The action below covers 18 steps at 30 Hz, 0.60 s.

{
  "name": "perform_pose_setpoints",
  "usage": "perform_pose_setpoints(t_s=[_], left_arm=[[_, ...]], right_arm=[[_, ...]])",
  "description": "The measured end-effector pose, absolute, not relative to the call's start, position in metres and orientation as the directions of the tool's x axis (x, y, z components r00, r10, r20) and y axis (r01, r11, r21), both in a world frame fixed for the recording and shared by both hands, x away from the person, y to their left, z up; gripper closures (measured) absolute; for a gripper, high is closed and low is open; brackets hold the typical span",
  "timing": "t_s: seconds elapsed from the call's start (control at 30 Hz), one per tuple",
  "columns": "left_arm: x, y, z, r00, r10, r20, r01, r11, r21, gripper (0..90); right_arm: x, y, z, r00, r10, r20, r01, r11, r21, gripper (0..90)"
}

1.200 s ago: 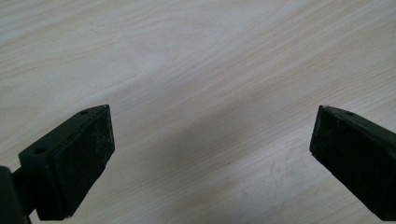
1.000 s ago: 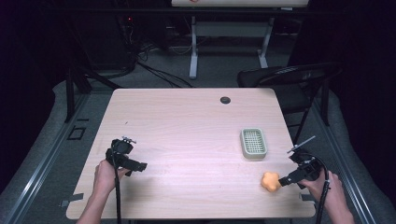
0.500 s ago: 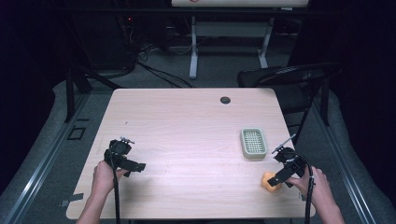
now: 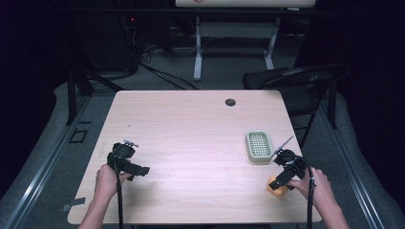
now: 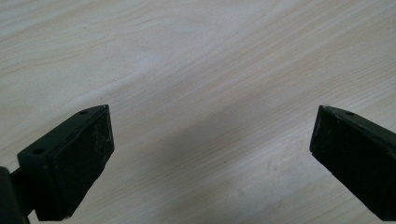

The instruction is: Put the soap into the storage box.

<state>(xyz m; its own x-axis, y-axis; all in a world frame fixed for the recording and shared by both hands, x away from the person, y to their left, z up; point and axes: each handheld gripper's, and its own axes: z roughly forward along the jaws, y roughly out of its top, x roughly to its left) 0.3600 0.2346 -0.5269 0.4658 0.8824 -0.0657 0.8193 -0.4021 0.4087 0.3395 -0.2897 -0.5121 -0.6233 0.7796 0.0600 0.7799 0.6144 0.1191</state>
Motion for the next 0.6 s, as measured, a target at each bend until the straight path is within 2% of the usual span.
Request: perform_pose_setpoints(t_s=[0.07,0.1,0.2,0.33,0.4,0.6], left_arm=[[0.36,0.235,-0.527,0.463,0.884,-0.066,0.82,-0.399,0.409,0.0],[0.36,0.235,-0.527,0.462,0.884,-0.066,0.821,-0.398,0.409,0.0],[0.36,0.234,-0.527,0.465,0.883,-0.063,0.818,-0.402,0.411,0.0],[0.36,0.234,-0.527,0.467,0.882,-0.064,0.818,-0.403,0.411,0.0],[0.36,0.234,-0.527,0.47,0.881,-0.062,0.816,-0.407,0.41,0.0],[0.36,0.234,-0.527,0.47,0.881,-0.063,0.817,-0.407,0.409,0.0]], right_arm=[[0.34,-0.29,-0.513,-0.623,0.78,0.058,0.781,0.615,0.112,0.0],[0.338,-0.29,-0.516,-0.597,0.8,0.067,0.799,0.583,0.149,0.0],[0.34,-0.291,-0.513,-0.616,0.786,0.048,0.785,0.609,0.108,0.0],[0.339,-0.289,-0.515,-0.606,0.794,0.056,0.794,0.598,0.109,0.0],[0.338,-0.287,-0.518,-0.591,0.804,0.063,0.805,0.581,0.123,1.3],[0.338,-0.283,-0.523,-0.597,0.8,0.055,0.801,0.593,0.081,6.8]])
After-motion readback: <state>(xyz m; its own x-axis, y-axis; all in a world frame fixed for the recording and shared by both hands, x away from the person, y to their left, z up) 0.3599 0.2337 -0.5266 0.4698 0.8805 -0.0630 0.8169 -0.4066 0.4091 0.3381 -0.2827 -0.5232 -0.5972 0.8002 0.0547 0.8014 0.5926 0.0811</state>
